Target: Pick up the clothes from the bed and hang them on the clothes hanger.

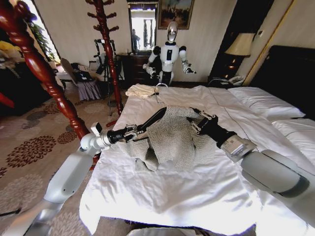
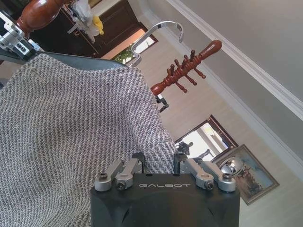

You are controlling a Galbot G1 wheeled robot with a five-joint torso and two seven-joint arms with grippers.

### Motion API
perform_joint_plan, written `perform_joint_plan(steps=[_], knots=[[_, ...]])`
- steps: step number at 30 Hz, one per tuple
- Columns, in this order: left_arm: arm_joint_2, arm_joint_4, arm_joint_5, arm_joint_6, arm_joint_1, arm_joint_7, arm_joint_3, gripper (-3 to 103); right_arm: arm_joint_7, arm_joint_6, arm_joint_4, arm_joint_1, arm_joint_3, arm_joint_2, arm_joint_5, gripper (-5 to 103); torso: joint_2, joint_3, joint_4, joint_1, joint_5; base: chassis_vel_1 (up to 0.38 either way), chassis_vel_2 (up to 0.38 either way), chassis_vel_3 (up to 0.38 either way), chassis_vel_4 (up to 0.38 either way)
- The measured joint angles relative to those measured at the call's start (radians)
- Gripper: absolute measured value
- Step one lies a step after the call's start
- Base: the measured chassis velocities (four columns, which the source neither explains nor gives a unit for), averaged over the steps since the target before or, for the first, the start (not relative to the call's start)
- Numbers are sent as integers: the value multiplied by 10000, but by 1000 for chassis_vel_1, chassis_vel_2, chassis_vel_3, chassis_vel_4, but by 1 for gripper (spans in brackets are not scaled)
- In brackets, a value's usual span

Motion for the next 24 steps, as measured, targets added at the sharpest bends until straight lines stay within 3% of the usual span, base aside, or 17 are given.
perform_joint_plan(steps=[3,8,15,18,21,23,24], knots=[[26,-30,8,7,13,-54,-16,15,-20,69,-24,-25,15,3,-9,29,0,0,0,0,-1,0,0,0,0],[82,-55,-6,28,24,-191,-62,28,-39,192,-62,-62,44,4,-23,28,0,0,0,0,0,0,0,0,0],[152,-125,-68,35,64,-269,-132,61,-72,336,-75,-70,78,22,-76,28,2,0,0,0,-1,0,0,0,0],[155,-164,-81,36,100,-306,-176,66,-87,370,-94,-88,92,29,-120,28,1,0,0,0,-1,0,0,0,0],[166,-308,-159,48,259,-461,-501,83,-86,420,-172,-157,120,62,-209,28,2,0,-2,0,-2,0,0,0,0],[215,-390,-249,48,349,-468,-671,83,-82,434,-221,-168,125,79,-231,27,2,0,-2,0,-1,0,0,0,0],[264,-455,-313,48,425,-468,-807,88,-77,454,-268,-169,131,91,-249,26,1,0,-2,0,-1,0,0,0,0]])
